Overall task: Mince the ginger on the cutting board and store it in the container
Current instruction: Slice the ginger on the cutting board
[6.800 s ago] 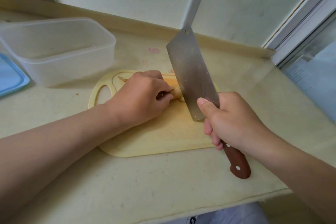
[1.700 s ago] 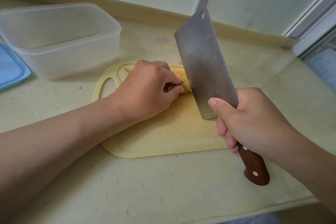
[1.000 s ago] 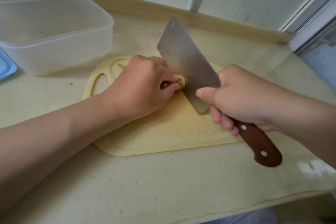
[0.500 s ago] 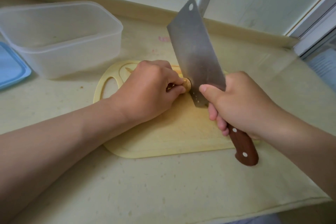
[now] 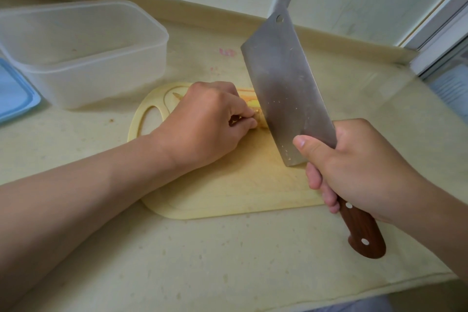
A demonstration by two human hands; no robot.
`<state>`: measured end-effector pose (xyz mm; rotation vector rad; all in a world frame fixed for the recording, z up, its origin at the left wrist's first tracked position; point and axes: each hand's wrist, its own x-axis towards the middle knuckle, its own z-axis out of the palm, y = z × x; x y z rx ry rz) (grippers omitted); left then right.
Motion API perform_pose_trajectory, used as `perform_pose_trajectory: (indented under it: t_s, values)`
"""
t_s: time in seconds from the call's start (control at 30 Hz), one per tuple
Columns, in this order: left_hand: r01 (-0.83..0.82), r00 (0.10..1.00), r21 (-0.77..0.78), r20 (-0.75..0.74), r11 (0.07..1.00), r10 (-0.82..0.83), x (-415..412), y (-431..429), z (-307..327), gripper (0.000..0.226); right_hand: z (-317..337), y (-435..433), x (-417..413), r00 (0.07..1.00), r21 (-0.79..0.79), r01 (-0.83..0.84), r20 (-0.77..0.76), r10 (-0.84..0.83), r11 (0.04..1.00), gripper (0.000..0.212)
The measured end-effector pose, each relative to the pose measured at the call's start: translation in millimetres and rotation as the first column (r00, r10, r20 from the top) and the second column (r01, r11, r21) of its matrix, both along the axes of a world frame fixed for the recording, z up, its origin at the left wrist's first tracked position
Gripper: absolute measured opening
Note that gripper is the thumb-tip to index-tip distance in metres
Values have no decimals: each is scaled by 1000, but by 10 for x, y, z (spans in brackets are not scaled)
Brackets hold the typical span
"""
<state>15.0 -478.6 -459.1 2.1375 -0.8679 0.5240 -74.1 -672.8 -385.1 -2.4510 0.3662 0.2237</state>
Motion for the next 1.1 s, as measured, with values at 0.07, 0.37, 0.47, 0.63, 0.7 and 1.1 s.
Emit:
perform_pose_trajectory:
  t_s: [0.07, 0.37, 0.47, 0.63, 0.7, 1.1]
  values:
    - [1, 1000, 0, 3, 1000, -1, -6, -5, 4, 12, 3, 1, -8, 1000, -8, 0, -6, 0, 1000, 45]
    - [15, 1000, 4, -16, 1000, -14, -10, -1, 24, 17, 25, -12, -46, 999, -9, 20, -33, -20, 1000, 46]
    - [6, 1000, 2, -10, 1000, -6, -10, -2, 22, 17, 35, -13, -61, 999, -13, 18, -38, -19, 1000, 46]
    - [12, 1000, 2, -11, 1000, -12, -12, 2, 25, 16, 59, 1, -87, 997, -37, 20, -68, -22, 999, 46]
    - [15, 1000, 6, -8, 1000, -15, -13, 1, 25, 15, 81, 6, -97, 996, -49, 19, -88, -23, 999, 46]
    - [9, 1000, 18, 14, 1000, -9, -5, -1, 24, 16, 257, -34, -86, 964, -99, -42, -266, 15, 994, 55]
